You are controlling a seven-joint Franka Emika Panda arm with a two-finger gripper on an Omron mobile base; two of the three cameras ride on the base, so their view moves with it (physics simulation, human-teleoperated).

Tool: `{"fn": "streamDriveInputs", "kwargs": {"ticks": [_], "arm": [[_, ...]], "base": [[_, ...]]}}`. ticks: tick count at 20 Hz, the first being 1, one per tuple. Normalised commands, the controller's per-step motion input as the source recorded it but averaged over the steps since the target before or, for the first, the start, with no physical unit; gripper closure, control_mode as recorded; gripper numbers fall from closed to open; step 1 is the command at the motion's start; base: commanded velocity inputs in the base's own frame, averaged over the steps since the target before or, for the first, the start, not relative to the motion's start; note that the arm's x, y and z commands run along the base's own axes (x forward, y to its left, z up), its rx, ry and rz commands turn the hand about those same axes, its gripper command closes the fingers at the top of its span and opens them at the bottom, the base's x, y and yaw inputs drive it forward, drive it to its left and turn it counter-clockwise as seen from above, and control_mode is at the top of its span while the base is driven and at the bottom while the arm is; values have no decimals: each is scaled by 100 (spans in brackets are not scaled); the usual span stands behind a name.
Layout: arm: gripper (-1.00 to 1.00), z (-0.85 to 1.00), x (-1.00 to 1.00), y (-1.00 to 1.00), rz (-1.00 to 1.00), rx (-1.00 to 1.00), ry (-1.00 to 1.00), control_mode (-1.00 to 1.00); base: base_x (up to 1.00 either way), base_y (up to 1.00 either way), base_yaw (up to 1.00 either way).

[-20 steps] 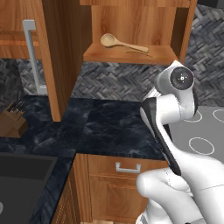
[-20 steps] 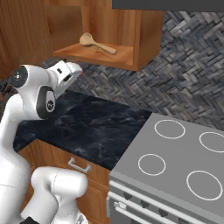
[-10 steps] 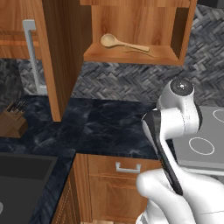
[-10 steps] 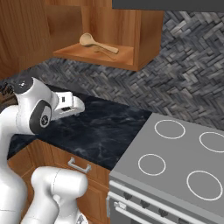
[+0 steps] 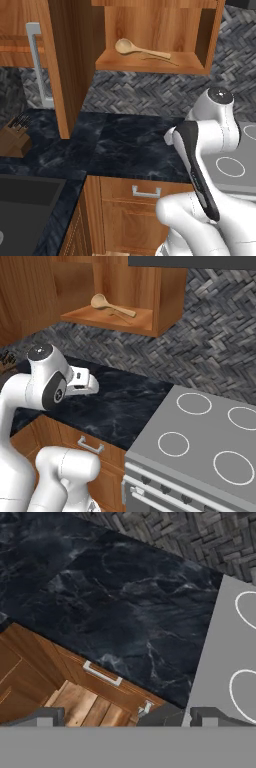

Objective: Organize the utensils by type. Pick up the wooden spoons from the counter and place them in the open cabinet. Then pick up the metallic utensils from the counter and place them in the open drawer.

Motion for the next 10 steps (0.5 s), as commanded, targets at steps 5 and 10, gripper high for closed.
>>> {"fn": "streamDriveInputs", "kwargs": {"ticks": [5, 10], "arm": [[-100, -1, -9, 0, 0, 0, 0, 100], [-100, 0, 0, 0, 0, 0, 0, 100]], "base": [[-52, 0, 0], [-100, -6, 0]]}}
